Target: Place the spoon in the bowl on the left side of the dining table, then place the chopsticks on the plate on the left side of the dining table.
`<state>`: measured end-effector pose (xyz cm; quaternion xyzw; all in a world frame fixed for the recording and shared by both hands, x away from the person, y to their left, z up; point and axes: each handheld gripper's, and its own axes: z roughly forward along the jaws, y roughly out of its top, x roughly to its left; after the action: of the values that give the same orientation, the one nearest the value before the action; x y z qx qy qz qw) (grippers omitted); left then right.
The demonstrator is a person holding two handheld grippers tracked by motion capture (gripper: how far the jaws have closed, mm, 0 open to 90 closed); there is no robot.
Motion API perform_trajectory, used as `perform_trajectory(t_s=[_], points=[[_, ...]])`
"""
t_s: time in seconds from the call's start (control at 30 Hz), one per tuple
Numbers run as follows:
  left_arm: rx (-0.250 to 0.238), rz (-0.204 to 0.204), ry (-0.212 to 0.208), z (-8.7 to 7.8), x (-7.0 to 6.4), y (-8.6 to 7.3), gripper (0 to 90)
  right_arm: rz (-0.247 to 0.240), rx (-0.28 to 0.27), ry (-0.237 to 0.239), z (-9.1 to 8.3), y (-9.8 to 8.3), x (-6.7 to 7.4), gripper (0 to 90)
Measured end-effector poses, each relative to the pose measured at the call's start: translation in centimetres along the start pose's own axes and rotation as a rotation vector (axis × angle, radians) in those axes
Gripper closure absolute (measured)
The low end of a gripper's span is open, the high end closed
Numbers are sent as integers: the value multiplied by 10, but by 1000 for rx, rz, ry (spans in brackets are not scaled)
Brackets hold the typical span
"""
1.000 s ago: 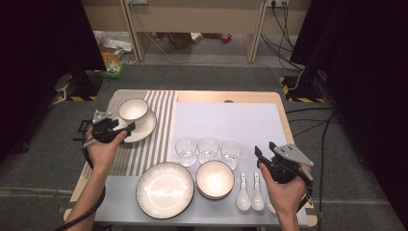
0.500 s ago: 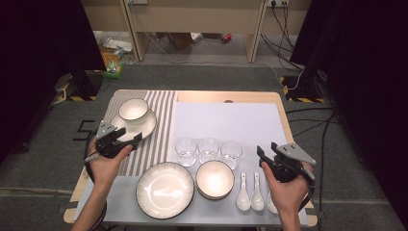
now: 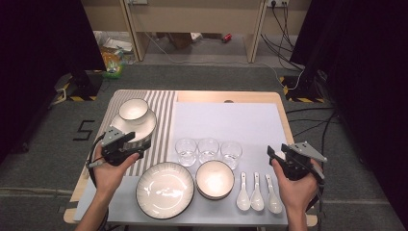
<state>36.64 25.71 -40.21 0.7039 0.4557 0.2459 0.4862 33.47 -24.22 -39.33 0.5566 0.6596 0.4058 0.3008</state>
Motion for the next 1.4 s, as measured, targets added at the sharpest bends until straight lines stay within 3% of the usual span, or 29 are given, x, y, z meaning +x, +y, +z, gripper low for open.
perform_trajectory(t_s=[0.47, 0.83, 1.0, 1.23, 1.4], points=[[18, 13, -19, 7, -6, -1, 274, 61, 138, -41, 3, -7, -19, 523], [22, 8, -35, 6, -11, -1, 274, 34, 276, 8, 17, -11, -16, 548], [32, 1, -35, 7, -10, -2, 275, 20, 353, 60, 23, -14, -8, 592], [36, 11, -31, 8, -14, -2, 278, 42, 474, 114, 34, -19, 4, 645], [30, 7, -60, 9, -14, 1, 278, 59, 532, 141, 40, -23, 7, 669]])
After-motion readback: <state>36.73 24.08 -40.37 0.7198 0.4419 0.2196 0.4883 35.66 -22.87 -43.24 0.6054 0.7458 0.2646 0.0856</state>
